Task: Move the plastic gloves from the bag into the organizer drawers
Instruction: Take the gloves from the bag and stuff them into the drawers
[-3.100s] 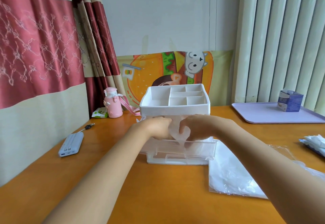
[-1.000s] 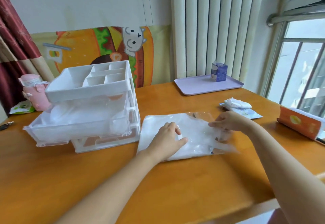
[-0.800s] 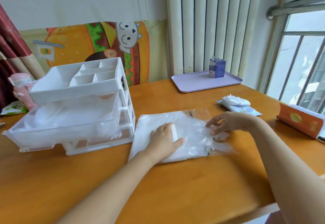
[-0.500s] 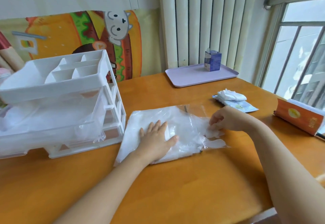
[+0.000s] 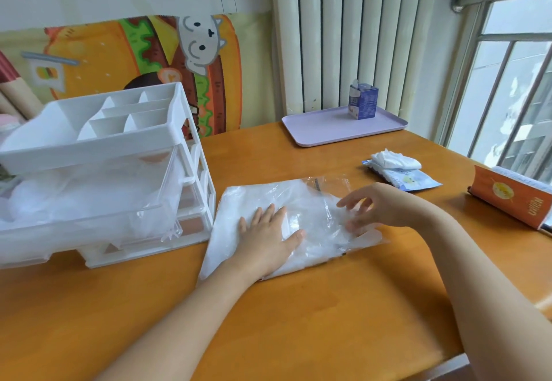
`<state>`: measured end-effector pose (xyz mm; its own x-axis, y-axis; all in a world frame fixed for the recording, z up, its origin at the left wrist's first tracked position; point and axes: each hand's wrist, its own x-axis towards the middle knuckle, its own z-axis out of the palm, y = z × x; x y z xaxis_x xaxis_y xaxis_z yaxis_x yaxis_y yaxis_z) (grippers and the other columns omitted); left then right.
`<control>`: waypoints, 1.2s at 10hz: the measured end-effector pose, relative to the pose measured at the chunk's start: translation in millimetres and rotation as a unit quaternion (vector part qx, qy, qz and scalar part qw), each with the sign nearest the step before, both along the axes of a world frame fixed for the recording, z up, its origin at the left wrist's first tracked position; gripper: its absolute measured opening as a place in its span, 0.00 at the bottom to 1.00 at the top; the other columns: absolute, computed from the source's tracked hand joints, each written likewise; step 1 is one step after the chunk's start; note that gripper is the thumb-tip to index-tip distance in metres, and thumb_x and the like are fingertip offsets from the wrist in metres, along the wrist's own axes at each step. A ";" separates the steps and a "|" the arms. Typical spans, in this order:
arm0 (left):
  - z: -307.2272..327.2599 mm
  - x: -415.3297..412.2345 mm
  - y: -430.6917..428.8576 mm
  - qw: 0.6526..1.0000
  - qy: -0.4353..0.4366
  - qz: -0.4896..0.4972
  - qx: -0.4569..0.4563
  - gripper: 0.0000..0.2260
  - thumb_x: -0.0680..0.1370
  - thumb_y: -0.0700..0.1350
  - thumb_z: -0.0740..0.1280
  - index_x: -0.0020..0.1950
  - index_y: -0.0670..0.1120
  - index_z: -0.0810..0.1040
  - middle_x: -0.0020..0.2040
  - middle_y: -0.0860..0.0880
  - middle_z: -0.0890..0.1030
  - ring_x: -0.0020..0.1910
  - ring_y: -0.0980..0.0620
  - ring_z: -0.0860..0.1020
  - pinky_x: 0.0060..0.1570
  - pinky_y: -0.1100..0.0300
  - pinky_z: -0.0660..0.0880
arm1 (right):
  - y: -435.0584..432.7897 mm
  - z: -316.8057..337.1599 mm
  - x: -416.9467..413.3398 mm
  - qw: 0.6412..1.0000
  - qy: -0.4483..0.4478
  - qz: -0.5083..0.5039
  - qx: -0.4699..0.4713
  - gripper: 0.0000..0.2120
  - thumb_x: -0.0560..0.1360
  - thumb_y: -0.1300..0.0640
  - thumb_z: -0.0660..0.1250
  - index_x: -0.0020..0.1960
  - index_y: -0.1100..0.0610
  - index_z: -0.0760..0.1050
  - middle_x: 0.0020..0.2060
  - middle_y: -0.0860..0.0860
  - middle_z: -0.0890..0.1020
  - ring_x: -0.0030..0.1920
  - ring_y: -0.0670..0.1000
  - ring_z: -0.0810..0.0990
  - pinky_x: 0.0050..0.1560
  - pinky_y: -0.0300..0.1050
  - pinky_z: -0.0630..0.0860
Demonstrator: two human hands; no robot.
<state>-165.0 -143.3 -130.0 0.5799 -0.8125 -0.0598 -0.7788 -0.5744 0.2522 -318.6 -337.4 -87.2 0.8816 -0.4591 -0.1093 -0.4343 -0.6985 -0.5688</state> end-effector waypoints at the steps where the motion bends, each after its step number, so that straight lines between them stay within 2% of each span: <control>1: 0.7 -0.3 1.2 1.000 0.001 -0.001 -0.002 0.31 0.80 0.64 0.51 0.79 0.53 0.49 0.80 0.52 0.46 0.78 0.50 0.43 0.74 0.44 0.40 | 2.2 -3.3 1.8 0.998 -0.045 -0.018 -0.028 0.05 0.70 0.52 0.75 0.42 0.42 0.82 0.40 0.40 0.83 0.40 0.39 0.79 0.35 0.29 0.70; 2: 0.4 -1.3 3.2 1.000 0.002 0.000 -0.005 0.31 0.80 0.64 0.51 0.79 0.54 0.49 0.80 0.52 0.47 0.78 0.50 0.43 0.74 0.44 0.40 | 3.4 -4.8 5.8 0.995 -0.070 -0.046 -0.062 0.03 0.73 0.55 0.72 0.41 0.47 0.84 0.39 0.42 0.84 0.39 0.42 0.80 0.35 0.29 0.73; 3: 0.7 -1.6 4.2 1.000 0.004 0.001 -0.007 0.31 0.80 0.64 0.51 0.79 0.54 0.49 0.80 0.52 0.47 0.78 0.51 0.43 0.74 0.44 0.40 | 2.3 -0.1 7.6 0.986 -0.137 -0.075 -0.066 0.07 0.76 0.61 0.67 0.42 0.55 0.82 0.37 0.44 0.82 0.39 0.44 0.79 0.39 0.31 0.72; 4: 1.2 -2.2 4.6 1.000 0.005 0.002 -0.007 0.31 0.80 0.64 0.51 0.79 0.53 0.49 0.80 0.52 0.47 0.78 0.51 0.43 0.74 0.44 0.40 | 0.2 5.6 4.8 0.959 -0.263 -0.095 0.037 0.11 0.79 0.62 0.61 0.42 0.63 0.79 0.36 0.47 0.83 0.41 0.50 0.79 0.46 0.43 0.75; 5: 1.7 -3.0 5.2 1.000 0.008 0.002 -0.013 0.31 0.80 0.64 0.51 0.79 0.53 0.49 0.80 0.52 0.47 0.78 0.51 0.43 0.74 0.44 0.39 | 4.7 11.8 1.6 0.906 -0.371 -0.095 0.181 0.12 0.82 0.60 0.58 0.45 0.63 0.77 0.42 0.52 0.85 0.46 0.52 0.82 0.51 0.45 0.78; 6: 2.7 -3.4 6.0 1.000 0.010 0.004 -0.014 0.31 0.80 0.64 0.51 0.79 0.53 0.49 0.80 0.52 0.47 0.78 0.51 0.43 0.74 0.45 0.39 | 11.9 20.0 -2.1 0.836 -0.463 -0.103 0.277 0.13 0.82 0.60 0.56 0.45 0.61 0.76 0.45 0.58 0.84 0.50 0.53 0.83 0.53 0.45 0.78; 7: 5.0 -3.6 6.3 1.000 0.016 0.005 -0.011 0.30 0.80 0.63 0.52 0.79 0.53 0.50 0.80 0.52 0.47 0.78 0.51 0.43 0.74 0.45 0.39 | 13.7 32.7 -9.6 0.733 -0.544 -0.141 0.383 0.12 0.82 0.59 0.55 0.46 0.60 0.74 0.41 0.56 0.85 0.44 0.51 0.84 0.50 0.42 0.80; 8: 14.1 -5.4 7.8 0.995 0.062 0.003 -0.074 0.30 0.80 0.62 0.57 0.78 0.50 0.56 0.79 0.51 0.55 0.78 0.51 0.51 0.75 0.49 0.45 | 15.5 43.3 -16.2 0.658 -0.572 -0.173 0.458 0.08 0.82 0.60 0.56 0.48 0.61 0.72 0.39 0.55 0.86 0.37 0.49 0.85 0.42 0.40 0.81; 9: 32.0 -11.2 6.6 0.948 0.229 -0.027 -0.218 0.35 0.74 0.64 0.64 0.76 0.49 0.63 0.75 0.52 0.64 0.74 0.55 0.62 0.68 0.62 0.59 | 26.7 50.5 -15.7 0.685 -0.548 -0.127 0.463 0.08 0.82 0.62 0.56 0.47 0.61 0.71 0.38 0.57 0.85 0.33 0.49 0.83 0.37 0.40 0.81; 10: 47.2 -22.9 0.0 0.899 0.347 -0.064 -0.260 0.43 0.66 0.64 0.69 0.76 0.48 0.61 0.75 0.51 0.65 0.73 0.55 0.63 0.65 0.64 0.62 | 38.4 64.9 -10.7 0.709 -0.520 -0.073 0.471 0.07 0.82 0.61 0.56 0.47 0.60 0.70 0.39 0.59 0.84 0.33 0.51 0.82 0.36 0.41 0.80; 11: 57.6 -29.0 -10.6 0.876 0.407 -0.066 -0.249 0.57 0.57 0.70 0.74 0.78 0.48 0.55 0.75 0.51 0.64 0.73 0.55 0.64 0.64 0.62 0.63 | 52.9 91.7 -6.7 0.733 -0.495 -0.022 0.466 0.05 0.81 0.59 0.57 0.48 0.60 0.69 0.38 0.60 0.84 0.32 0.52 0.81 0.36 0.41 0.79; 12: 63.3 -31.1 -18.0 0.832 0.481 -0.083 -0.262 0.62 0.53 0.73 0.73 0.78 0.45 0.55 0.75 0.49 0.65 0.74 0.53 0.63 0.68 0.59 0.60 | 69.3 121.3 -7.6 0.753 -0.480 0.032 0.449 0.07 0.82 0.59 0.54 0.46 0.59 0.67 0.36 0.58 0.83 0.30 0.51 0.79 0.33 0.38 0.76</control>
